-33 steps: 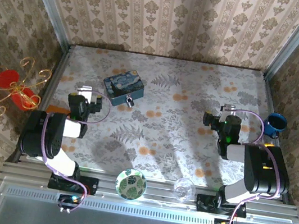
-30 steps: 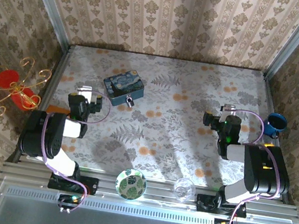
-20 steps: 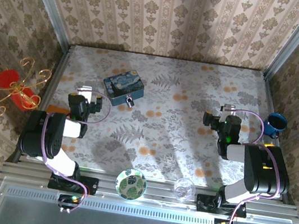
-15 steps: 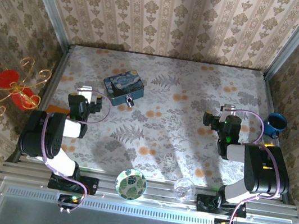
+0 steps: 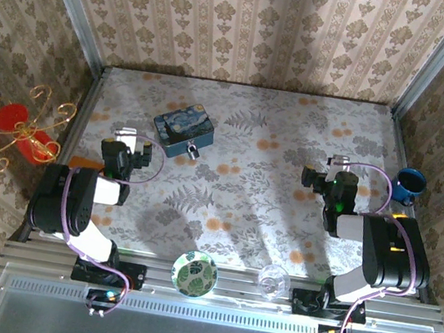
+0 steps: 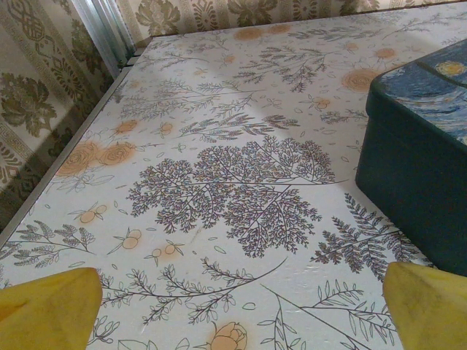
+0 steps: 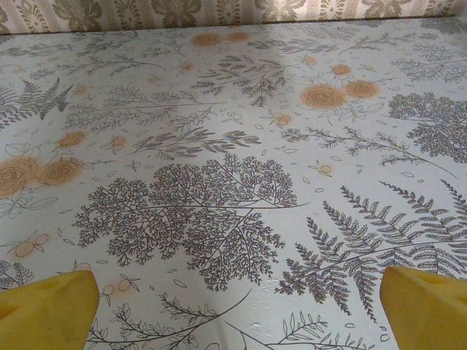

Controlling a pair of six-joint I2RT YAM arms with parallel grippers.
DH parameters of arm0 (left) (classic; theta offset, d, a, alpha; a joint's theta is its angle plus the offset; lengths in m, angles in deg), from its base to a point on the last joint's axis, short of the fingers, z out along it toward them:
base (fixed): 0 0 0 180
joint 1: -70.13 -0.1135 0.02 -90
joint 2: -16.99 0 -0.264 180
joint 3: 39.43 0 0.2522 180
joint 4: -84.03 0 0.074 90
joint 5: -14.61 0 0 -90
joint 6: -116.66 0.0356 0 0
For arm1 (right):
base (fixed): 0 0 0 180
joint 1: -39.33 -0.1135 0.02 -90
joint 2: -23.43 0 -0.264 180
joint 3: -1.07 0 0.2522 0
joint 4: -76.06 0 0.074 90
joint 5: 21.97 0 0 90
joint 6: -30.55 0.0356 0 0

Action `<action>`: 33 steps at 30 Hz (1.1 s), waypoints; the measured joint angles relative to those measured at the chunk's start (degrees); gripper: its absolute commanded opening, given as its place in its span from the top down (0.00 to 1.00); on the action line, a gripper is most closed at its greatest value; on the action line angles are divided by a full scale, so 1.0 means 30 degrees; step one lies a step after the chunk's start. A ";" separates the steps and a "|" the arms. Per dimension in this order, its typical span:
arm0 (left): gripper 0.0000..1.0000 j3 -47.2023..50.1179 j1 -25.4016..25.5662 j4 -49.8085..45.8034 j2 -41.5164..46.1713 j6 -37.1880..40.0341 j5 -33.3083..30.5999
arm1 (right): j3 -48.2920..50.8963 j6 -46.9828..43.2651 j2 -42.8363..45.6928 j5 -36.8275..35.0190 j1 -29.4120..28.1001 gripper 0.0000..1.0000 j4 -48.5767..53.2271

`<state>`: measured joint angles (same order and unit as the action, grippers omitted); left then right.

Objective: Unlock a padlock with a key

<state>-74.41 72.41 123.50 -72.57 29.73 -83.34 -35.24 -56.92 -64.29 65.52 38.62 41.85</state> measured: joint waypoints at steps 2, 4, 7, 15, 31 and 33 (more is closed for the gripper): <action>0.00 0.0000 0.0000 0.0000 0.0000 0.0007 0.0000 | 0.0000 0.0000 0.0000 0.0000 0.0000 0.00 0.0000; 0.00 0.0000 0.0000 0.0000 0.0000 0.0007 0.0000 | 0.0000 0.0000 0.0000 0.0000 0.0000 0.00 0.0000; 0.00 0.0000 0.0000 0.0000 0.0000 0.0007 0.0000 | 0.0000 0.0000 0.0000 0.0000 0.0000 0.00 0.0000; 0.00 0.0000 -0.0044 -0.0022 0.0000 0.0000 0.0211 | -0.0182 0.0007 0.0007 -0.0015 0.0000 0.00 0.0423; 0.00 -0.0313 -0.0277 -0.5821 0.8517 -0.2171 -0.0772 | -0.5668 0.5217 0.5982 -0.4743 -0.0976 0.00 1.5045; 0.00 -0.0692 -0.0160 -0.7417 1.0112 -0.3264 -0.0860 | -0.6171 0.6579 0.6237 -0.5799 -0.1931 0.01 1.7668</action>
<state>-76.48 71.93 101.25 -42.23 19.94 -85.92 -53.75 -37.19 -45.58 48.13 32.83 94.86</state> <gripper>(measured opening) 0.998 0.999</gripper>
